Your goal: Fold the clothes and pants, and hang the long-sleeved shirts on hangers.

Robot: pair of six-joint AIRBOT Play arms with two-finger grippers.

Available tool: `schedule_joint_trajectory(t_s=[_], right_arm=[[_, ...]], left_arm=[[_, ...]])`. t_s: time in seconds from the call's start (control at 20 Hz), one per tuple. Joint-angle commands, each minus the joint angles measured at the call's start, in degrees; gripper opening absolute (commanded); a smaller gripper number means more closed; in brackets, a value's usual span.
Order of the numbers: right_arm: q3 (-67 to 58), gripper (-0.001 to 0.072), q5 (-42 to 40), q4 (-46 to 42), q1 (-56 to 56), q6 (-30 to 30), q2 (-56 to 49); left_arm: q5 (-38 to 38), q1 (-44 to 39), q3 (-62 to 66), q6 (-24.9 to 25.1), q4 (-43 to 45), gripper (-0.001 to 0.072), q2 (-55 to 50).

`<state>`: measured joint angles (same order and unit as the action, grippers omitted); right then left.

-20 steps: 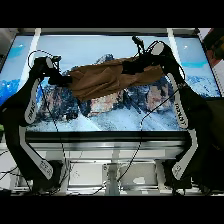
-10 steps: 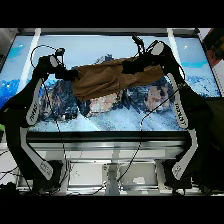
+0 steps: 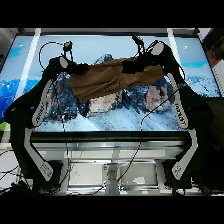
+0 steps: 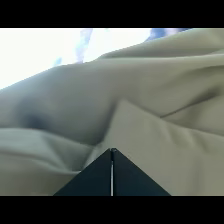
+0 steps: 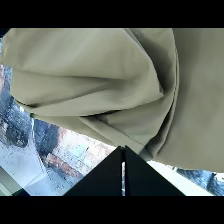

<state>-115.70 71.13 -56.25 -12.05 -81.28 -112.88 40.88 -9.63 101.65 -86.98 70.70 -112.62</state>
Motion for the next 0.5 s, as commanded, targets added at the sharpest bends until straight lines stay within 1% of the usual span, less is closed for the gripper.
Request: schedule_joint_trajectory(t_s=[0.0, 0.15, 0.3, 0.45], right_arm=[[0.0, 0.0022, 0.3, -1.1, 0.0, 0.0, 0.0], [0.0, 0.0022, 0.3, -4.1, 0.0, 0.0, 0.0], [0.0, 0.0022, 0.2, -4.3, 0.0, 0.0, 0.0], [0.0, 0.0022, -0.3, -4.2, 0.0, 0.0, 0.0]], left_arm=[[-0.5, -0.5, 0.1, 1.7, -0.3, 0.0020, 1.4], [7.3, 3.9, 0.1, 1.8, -0.3, 0.0020, 6.3], [18.9, 9.7, 0.1, 5.6, -0.3, 0.0020, 10.8], [32.0, 14.3, 0.0, 9.7, -1.6, 0.0021, 10.7]])
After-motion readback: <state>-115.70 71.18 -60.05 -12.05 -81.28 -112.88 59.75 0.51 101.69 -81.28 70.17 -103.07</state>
